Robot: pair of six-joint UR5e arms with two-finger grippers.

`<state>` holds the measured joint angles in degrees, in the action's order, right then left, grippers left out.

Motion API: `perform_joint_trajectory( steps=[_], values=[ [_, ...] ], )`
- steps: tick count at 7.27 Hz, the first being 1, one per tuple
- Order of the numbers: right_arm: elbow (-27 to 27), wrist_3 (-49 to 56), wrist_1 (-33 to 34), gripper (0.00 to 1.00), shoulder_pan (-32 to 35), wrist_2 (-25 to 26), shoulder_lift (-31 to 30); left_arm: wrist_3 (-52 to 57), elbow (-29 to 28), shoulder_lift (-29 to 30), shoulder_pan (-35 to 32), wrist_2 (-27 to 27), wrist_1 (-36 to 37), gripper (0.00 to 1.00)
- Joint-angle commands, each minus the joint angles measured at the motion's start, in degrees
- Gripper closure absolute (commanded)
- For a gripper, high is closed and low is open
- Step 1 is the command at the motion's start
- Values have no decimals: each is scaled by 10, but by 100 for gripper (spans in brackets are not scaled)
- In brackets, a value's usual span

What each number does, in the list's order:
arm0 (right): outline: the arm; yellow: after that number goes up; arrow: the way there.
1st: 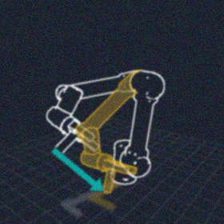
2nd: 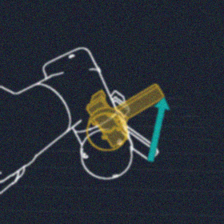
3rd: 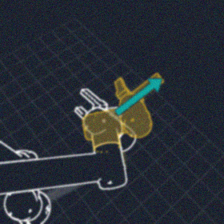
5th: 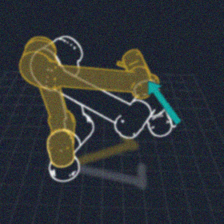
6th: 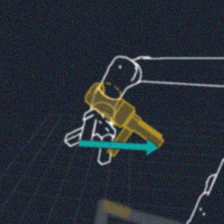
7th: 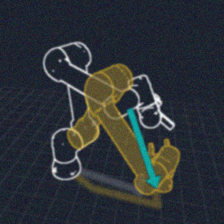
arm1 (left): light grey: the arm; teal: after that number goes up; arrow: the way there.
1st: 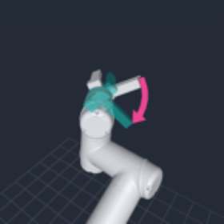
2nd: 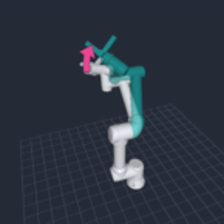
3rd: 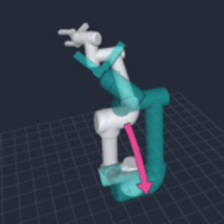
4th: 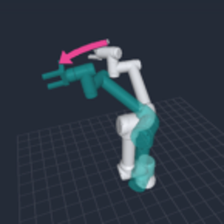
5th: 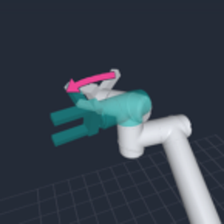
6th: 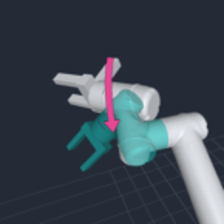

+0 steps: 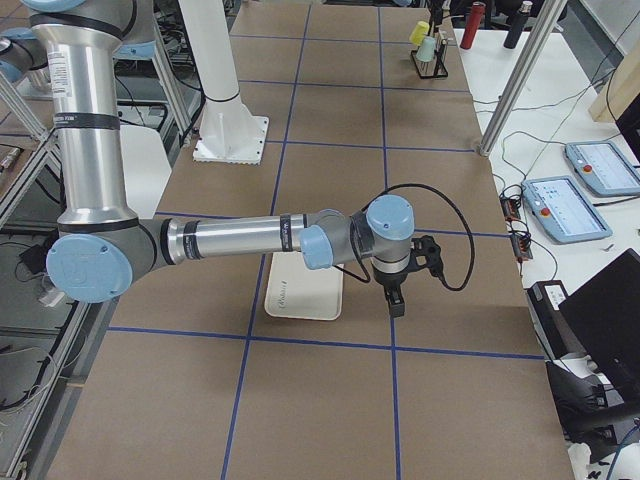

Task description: Left arm grabs green cup and hands to right arm on tray

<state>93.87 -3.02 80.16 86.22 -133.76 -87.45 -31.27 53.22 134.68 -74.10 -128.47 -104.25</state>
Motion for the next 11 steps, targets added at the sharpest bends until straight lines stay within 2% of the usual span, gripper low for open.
perform_joint_trajectory(
  steps=[1, 4, 6, 11],
  values=[
    [-1, -1, 0, 0, 0, 0, 0, -20, -43, 22, 17, -4, -2, 0],
    [-2, -1, 0, 0, 0, 0, 0, -15, -47, 24, 28, -6, -9, 0],
    [-2, -1, 0, 0, 0, 0, 0, -13, -75, 24, 31, -6, -44, 0],
    [-2, -1, 0, 0, 0, -4, 0, -7, -76, 22, 34, -5, -47, 2]
  ],
)
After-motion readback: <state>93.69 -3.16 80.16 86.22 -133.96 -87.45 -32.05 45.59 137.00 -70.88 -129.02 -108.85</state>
